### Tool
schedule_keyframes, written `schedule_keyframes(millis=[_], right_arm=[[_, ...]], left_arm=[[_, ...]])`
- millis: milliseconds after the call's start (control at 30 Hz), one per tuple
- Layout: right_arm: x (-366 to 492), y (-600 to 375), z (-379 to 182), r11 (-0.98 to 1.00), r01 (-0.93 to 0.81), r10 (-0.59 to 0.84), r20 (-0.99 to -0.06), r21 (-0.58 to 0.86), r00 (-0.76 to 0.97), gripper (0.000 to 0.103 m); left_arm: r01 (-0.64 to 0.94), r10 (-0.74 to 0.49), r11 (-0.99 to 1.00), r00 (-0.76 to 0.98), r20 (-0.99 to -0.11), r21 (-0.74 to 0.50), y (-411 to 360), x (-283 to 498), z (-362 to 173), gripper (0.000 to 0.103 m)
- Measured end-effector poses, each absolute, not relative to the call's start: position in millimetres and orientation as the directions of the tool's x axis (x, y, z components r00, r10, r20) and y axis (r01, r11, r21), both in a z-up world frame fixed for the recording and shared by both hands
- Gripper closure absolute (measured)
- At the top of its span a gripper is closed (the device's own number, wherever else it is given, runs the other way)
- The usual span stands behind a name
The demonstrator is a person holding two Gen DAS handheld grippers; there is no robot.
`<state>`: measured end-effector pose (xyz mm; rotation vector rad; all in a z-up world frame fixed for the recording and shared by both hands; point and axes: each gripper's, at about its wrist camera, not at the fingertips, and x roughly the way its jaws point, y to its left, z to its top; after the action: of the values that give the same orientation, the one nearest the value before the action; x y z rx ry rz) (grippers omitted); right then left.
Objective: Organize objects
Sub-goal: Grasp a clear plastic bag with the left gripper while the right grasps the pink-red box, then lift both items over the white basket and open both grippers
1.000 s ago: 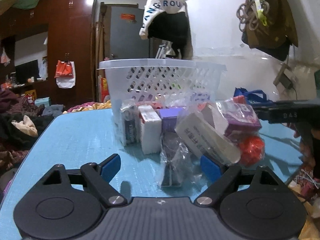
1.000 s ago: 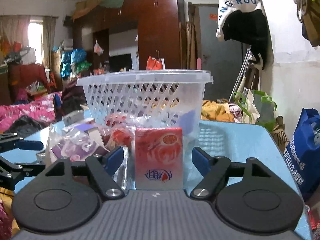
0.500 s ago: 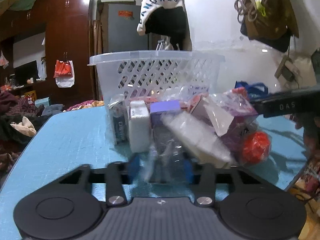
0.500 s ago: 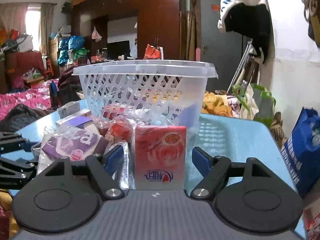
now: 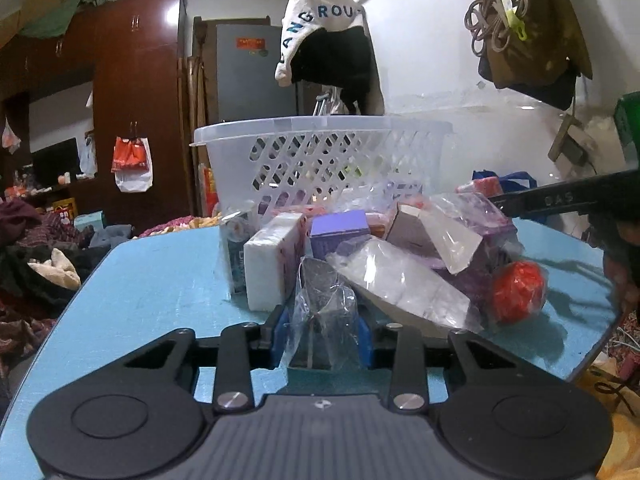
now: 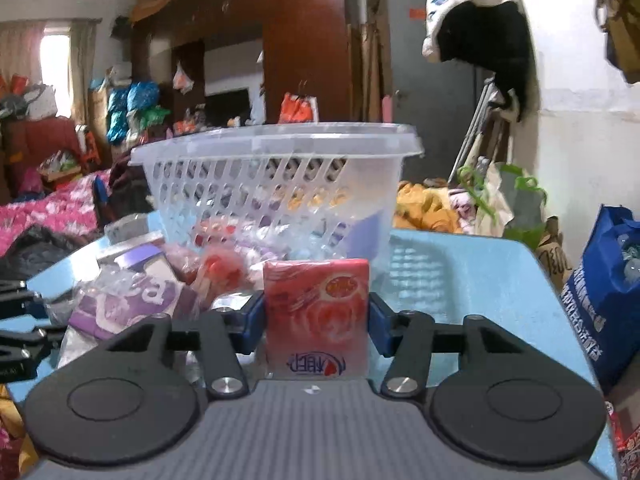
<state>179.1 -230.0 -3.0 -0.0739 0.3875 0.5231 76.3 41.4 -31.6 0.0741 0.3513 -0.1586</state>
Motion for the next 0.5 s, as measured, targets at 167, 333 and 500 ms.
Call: schedule_keyframes(millis=[167, 333, 500], right_arm=[[163.6, -238.4, -1.9, 0.871, -0.490, 0.480, -0.268, 0.031, 0.835, 0.048], [160.9, -244.0, -0.6, 0.870, -0.490, 0.489, -0.218, 0.056, 0.844, 0.048], [162.0, -243.6, 0.5, 0.871, -0.488, 0.490, -0.208, 0.063, 0.847, 0.048]], left_arm=[[0.145, -0.125, 0.988, 0.956, -0.267, 0.057, 45.6, 61.2, -23.5, 0.067], [0.113, -0.101, 0.992, 0.975, -0.199, 0.052, 51.9, 50.6, -11.4, 0.068], [0.097, -0.091, 0.995, 0.982, -0.168, 0.028, 59.0, 51.2, -4.6, 0.068]])
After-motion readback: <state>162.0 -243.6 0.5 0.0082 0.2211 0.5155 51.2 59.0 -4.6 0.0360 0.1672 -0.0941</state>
